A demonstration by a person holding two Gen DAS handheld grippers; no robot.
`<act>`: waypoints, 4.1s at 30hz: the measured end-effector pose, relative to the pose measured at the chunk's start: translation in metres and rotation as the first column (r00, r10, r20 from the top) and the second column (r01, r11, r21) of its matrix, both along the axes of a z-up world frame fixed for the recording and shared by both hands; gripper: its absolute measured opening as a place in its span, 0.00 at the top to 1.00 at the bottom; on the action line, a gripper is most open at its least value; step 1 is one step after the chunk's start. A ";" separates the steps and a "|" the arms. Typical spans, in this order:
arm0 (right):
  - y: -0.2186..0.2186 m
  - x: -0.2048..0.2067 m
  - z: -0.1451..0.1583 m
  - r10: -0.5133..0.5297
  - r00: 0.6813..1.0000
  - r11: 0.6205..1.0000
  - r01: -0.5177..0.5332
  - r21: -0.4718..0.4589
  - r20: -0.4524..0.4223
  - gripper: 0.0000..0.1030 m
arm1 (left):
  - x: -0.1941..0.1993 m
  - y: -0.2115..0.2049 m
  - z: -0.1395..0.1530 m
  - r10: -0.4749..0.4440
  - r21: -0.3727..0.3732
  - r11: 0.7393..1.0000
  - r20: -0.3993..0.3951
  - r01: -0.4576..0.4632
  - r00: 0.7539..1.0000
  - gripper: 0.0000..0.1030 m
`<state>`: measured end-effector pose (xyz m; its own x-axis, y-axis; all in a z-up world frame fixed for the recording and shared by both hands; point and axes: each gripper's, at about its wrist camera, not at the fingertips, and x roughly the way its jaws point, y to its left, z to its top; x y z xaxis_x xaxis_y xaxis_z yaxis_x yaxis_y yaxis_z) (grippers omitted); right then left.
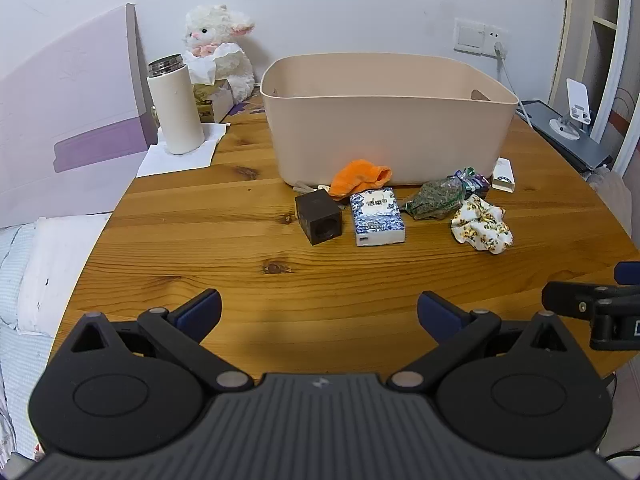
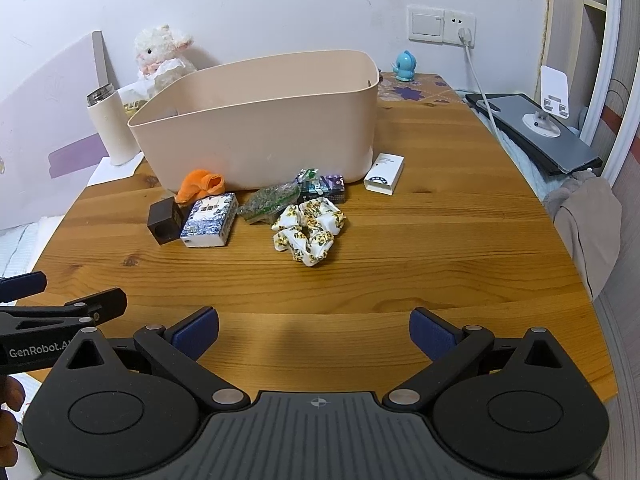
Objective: Organize objects
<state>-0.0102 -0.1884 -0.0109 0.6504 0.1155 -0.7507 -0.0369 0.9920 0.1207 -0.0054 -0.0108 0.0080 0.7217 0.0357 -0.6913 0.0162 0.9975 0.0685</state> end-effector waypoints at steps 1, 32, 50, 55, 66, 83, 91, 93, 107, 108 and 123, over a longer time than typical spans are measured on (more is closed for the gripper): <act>0.000 0.000 0.000 0.000 1.000 1.000 0.000 0.000 -0.002 0.00 | 0.000 -0.001 0.000 -0.002 0.001 1.000 0.000 0.002 1.000 0.00; -0.001 0.002 -0.005 -0.001 1.000 1.000 0.001 -0.008 -0.018 0.00 | 0.001 -0.002 -0.004 -0.001 -0.014 1.000 -0.016 0.001 1.000 0.00; -0.006 0.012 -0.006 -0.008 1.000 1.000 0.008 -0.009 -0.015 0.00 | 0.008 0.000 -0.006 0.004 -0.022 1.000 -0.029 -0.004 1.000 0.00; -0.007 0.017 -0.008 -0.012 1.000 1.000 0.012 -0.009 -0.019 0.00 | 0.013 0.001 -0.008 0.008 -0.027 1.000 -0.036 -0.009 0.999 0.00; -0.009 0.033 -0.009 -0.009 1.000 0.999 0.009 -0.031 -0.006 0.00 | 0.030 0.006 -0.014 0.016 -0.031 0.999 -0.037 -0.017 0.999 0.00; -0.012 0.066 -0.024 0.000 1.000 0.999 -0.001 -0.036 -0.017 0.01 | 0.069 0.008 -0.022 0.022 -0.032 0.999 -0.009 -0.022 1.000 0.00; -0.010 0.082 -0.029 0.024 1.000 1.000 -0.024 -0.018 -0.019 0.04 | 0.092 0.013 -0.024 0.042 -0.040 0.998 0.010 -0.041 0.999 0.00; -0.009 0.087 -0.030 0.026 0.999 0.999 -0.027 -0.027 -0.020 0.04 | 0.098 0.013 -0.025 0.054 -0.028 0.998 0.022 -0.054 0.998 0.00; 0.005 0.122 -0.038 0.071 0.997 0.995 -0.073 -0.064 -0.031 0.11 | 0.133 0.025 -0.043 0.111 -0.029 0.993 -0.003 -0.111 0.994 0.00; 0.006 0.124 -0.039 0.074 0.997 0.995 -0.077 -0.065 -0.036 0.13 | 0.136 0.025 -0.046 0.113 -0.034 0.993 -0.013 -0.113 0.993 0.00; 0.003 0.132 -0.050 0.055 0.998 0.997 -0.057 -0.044 -0.043 0.75 | 0.144 0.035 -0.058 0.101 -0.071 0.992 -0.054 -0.105 0.993 0.65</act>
<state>0.1218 -0.1855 -0.0604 0.6119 0.1162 -0.7823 -0.0881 0.9930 0.0786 0.1388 0.0239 -0.0502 0.6815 0.0556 -0.7297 -0.0850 0.9964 -0.0034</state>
